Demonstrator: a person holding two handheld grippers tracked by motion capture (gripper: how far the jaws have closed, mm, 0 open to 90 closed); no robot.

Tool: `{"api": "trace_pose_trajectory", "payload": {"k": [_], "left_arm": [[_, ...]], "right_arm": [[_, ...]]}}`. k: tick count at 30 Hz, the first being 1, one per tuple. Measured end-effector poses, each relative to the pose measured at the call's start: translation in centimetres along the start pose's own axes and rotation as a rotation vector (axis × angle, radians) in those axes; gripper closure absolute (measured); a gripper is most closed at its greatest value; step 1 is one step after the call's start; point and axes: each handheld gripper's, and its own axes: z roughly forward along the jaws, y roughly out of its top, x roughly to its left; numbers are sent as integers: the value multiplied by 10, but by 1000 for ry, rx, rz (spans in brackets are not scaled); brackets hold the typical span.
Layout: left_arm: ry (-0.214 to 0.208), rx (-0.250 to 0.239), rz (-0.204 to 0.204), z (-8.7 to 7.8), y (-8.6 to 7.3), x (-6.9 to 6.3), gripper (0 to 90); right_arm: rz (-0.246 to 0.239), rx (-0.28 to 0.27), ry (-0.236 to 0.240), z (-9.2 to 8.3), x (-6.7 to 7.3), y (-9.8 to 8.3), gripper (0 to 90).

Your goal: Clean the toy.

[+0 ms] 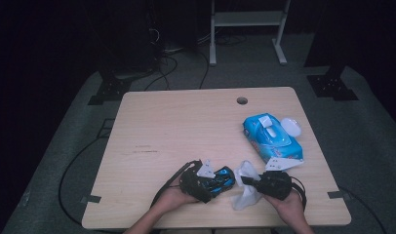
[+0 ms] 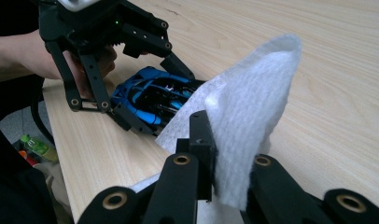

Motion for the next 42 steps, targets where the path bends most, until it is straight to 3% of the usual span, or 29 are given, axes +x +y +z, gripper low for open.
{"api": "trace_pose_trajectory", "payload": {"k": [4, 14, 23, 31, 37, 42], "left_arm": [[23, -13, -11, -5, 2, 9, 259], [99, -20, -54, -4, 11, 46, 259], [118, -2, -75, 7, 15, 65, 259], [114, 31, -103, 18, 7, 73, 258], [98, 7, -119, 18, 5, 75, 257], [97, -9, -121, 14, 4, 76, 237]], "right_arm": [[-1, 0, -8, -1, -2, 0, 857], [18, -2, -48, -5, -16, 2, 857], [14, 25, -70, -4, -27, 2, 857], [14, 53, -81, 0, -32, 1, 849], [18, 93, -107, 7, -37, 0, 726], [10, 77, -137, 5, -39, 2, 601]]}}
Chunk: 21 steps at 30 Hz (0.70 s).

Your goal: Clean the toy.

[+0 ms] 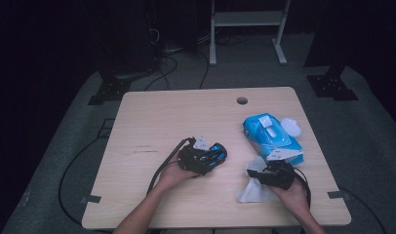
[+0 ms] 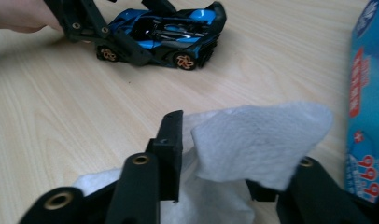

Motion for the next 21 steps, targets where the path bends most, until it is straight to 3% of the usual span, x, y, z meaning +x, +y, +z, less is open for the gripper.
{"api": "trace_pose_trajectory", "payload": {"k": [7, 21], "left_arm": [[10, -56, -18, -13, 2, 3, 196], [14, -92, -32, -23, -5, 5, 186]], "right_arm": [[-3, -48, -22, -8, -4, 2, 554], [14, 25, -6, -6, -11, -12, 535]]}}
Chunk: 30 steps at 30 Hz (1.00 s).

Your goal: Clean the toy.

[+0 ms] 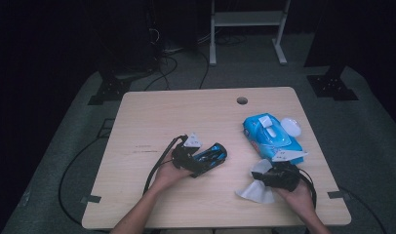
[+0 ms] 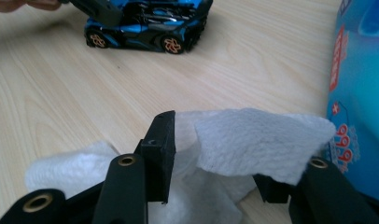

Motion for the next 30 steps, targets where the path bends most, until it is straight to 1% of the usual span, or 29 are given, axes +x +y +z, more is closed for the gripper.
{"api": "trace_pose_trajectory", "payload": {"k": [3, 4, 6, 7, 8, 9, 10, 11, 12, 13, 14, 17, 18, 20, 23, 25, 26, 27, 30], "left_arm": [[1, -6, -9, -1, -2, 0, 181], [3, -5, -9, -1, -2, 0, 181], [1, -8, -8, -2, -4, 0, 181], [2, -13, -14, -2, -4, 0, 181], [5, -15, -13, -3, -4, 0, 181], [4, -19, -15, -4, -4, 0, 181], [4, -22, -14, -5, -4, 0, 181], [6, -27, -17, -6, -4, 0, 181], [7, -33, -16, -7, -4, 0, 181], [7, -41, -18, -8, -4, 0, 181], [7, -43, -18, -9, -4, 1, 181], [7, -48, -20, -10, -5, 2, 178], [6, -46, -18, -10, -5, 2, 178], [3, -54, -26, -10, -6, 2, 178], [4, -49, -22, -11, -8, 3, 178], [4, -50, -24, -12, -8, 3, 178], [5, -58, -33, -12, -9, 3, 178], [6, -58, -34, -12, -9, 3, 178], [4, -64, -34, -13, -9, 3, 178]], "right_arm": [[11, 11, -4, -1, -4, -3, 534], [13, 11, -6, -1, -5, -4, 546], [11, -1, -3, -3, -4, -4, 611], [-3, -9, -9, -3, -3, -2, 638], [-14, -14, -10, -4, -1, 1, 686], [-31, -24, -10, -3, 2, 5, 706], [-37, -27, -13, -3, 3, 7, 717], [-46, -30, -13, -1, 5, 11, 759], [-62, -39, -20, 1, 7, 14, 780], [-75, -42, -24, 3, 8, 17, 782], [-76, -41, -18, 6, 10, 19, 780], [-81, -34, 16, 20, 12, 23, 741], [-82, -16, 28, 26, 13, 24, 721], [-91, 26, 31, 36, 14, 23, 685], [-73, 66, 27, 44, 8, 21, 619], [-60, 67, 19, 43, 4, 20, 587], [-51, 62, 16, 42, 2, 19, 553], [-48, 59, 11, 40, 1, 19, 528], [-53, 48, -6, 36, 0, 18, 470]]}}
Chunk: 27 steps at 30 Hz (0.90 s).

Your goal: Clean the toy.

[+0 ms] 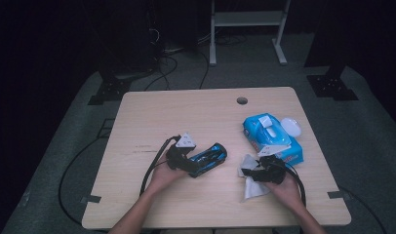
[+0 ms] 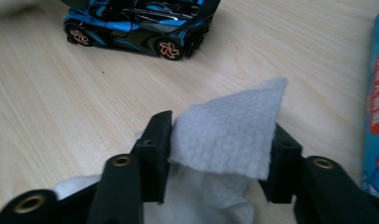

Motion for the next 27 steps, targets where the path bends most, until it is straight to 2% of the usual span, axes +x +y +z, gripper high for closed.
{"api": "trace_pose_trajectory", "payload": {"k": [5, 10, 21, 24, 27], "left_arm": [[-2, 0, 12, -2, 1, -1, 178], [-2, -19, -5, -5, 2, 0, 172], [-11, -36, -12, -12, 0, -2, 155], [-14, -27, -16, -15, -2, -1, 139], [-15, -38, -29, -18, -5, -2, 135]], "right_arm": [[-4, -43, -11, -10, 0, 1, 416], [-2, -85, -3, -20, -2, 1, 413], [24, -139, 17, -36, -7, -1, 398], [33, -150, 21, -40, -9, -3, 396], [36, -159, 22, -44, -11, -4, 395]]}}
